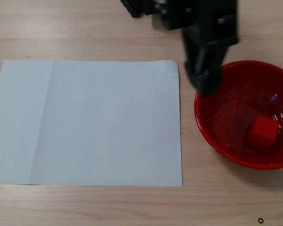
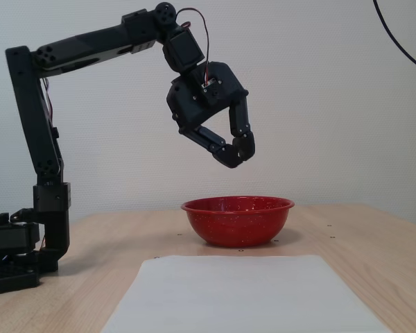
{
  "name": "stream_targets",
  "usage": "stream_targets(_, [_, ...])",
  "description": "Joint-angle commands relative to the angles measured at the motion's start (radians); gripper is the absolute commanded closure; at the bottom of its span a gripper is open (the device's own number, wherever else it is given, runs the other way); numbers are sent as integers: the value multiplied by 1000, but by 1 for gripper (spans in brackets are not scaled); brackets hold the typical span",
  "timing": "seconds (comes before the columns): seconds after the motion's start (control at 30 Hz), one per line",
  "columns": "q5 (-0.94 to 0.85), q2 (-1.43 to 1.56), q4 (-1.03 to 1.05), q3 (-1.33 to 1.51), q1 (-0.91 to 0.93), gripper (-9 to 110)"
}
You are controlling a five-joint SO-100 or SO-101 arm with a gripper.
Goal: Grasp the red cube and put it in the red bowl.
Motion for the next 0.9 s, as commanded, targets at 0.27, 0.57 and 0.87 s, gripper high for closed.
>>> stream_targets(0.27, [14, 357, -259, 287, -114, 101])
stream_targets(0.57, [31, 612, -586, 704, -190, 101])
stream_targets(0.87, [67, 873, -950, 1149, -201, 101])
